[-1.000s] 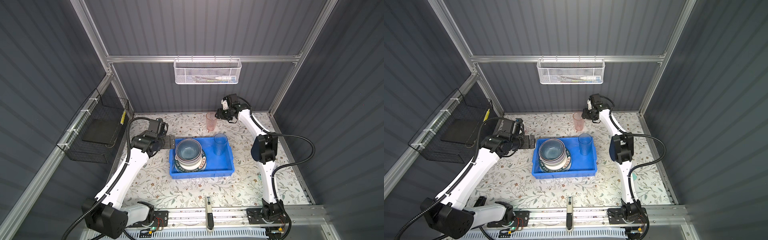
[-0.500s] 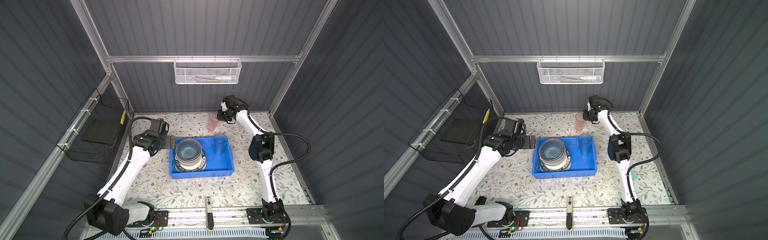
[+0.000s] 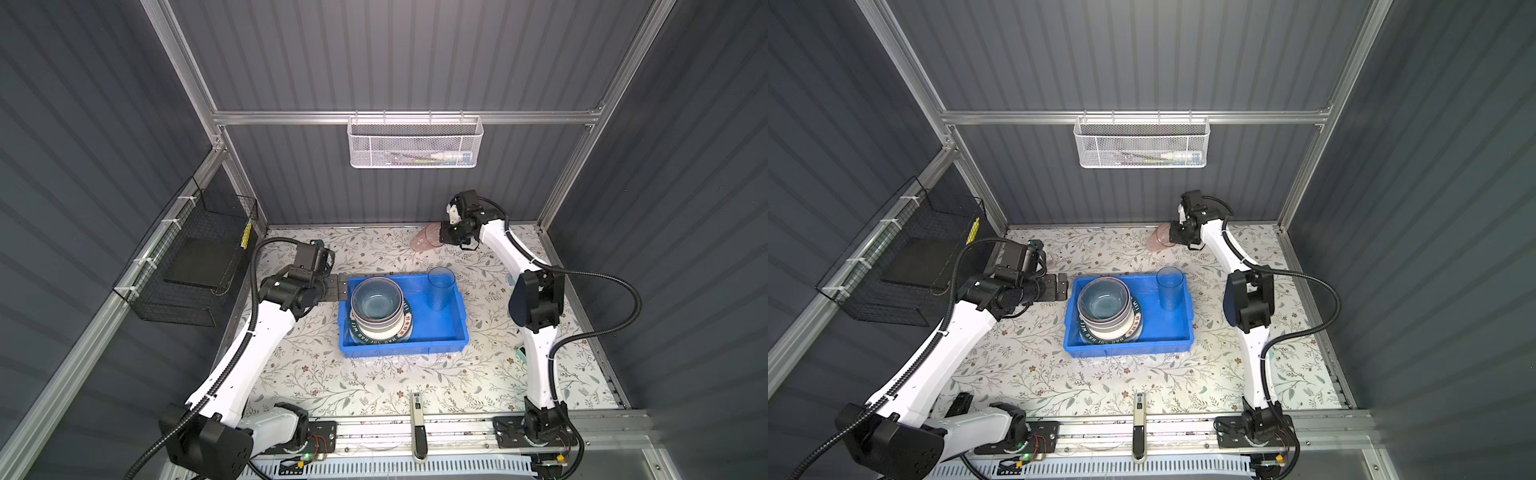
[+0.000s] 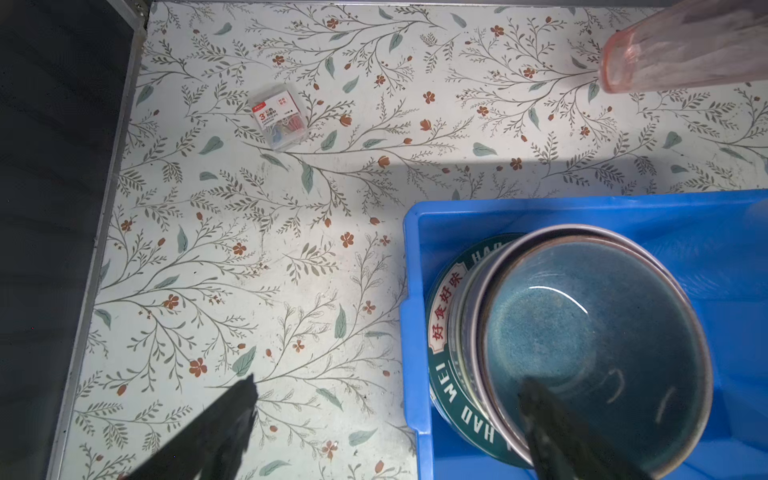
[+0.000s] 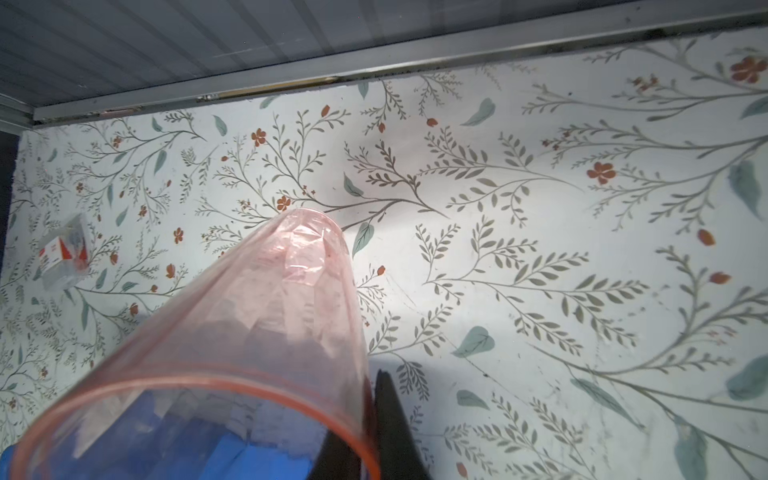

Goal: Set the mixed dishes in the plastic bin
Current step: 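Grasp the pink translucent cup with the right gripper and lift it, then carry the pink cup over the bin and lower it in with the right gripper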

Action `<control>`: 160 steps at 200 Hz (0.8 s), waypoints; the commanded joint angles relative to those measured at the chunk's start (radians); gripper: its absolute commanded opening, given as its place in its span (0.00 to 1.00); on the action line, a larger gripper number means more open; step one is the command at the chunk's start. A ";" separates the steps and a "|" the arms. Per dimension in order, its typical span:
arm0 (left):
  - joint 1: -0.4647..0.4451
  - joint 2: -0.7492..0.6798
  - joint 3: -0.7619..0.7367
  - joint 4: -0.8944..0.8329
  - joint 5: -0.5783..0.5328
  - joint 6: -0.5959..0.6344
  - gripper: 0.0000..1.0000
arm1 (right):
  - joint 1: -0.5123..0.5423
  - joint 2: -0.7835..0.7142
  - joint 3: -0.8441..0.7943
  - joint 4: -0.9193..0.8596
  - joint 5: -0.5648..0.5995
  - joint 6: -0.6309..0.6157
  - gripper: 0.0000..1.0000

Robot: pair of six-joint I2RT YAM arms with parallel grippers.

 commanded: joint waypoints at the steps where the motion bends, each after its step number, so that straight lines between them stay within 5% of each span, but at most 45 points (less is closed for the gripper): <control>1: 0.008 -0.022 -0.033 -0.011 0.002 -0.028 1.00 | 0.001 -0.117 -0.024 -0.003 0.005 -0.033 0.00; 75: 0.008 -0.002 -0.014 0.000 -0.056 -0.028 1.00 | 0.063 -0.424 -0.032 -0.331 -0.060 -0.163 0.00; 160: 0.010 0.052 0.050 0.008 -0.106 0.017 1.00 | 0.257 -0.735 -0.359 -0.562 0.013 -0.167 0.00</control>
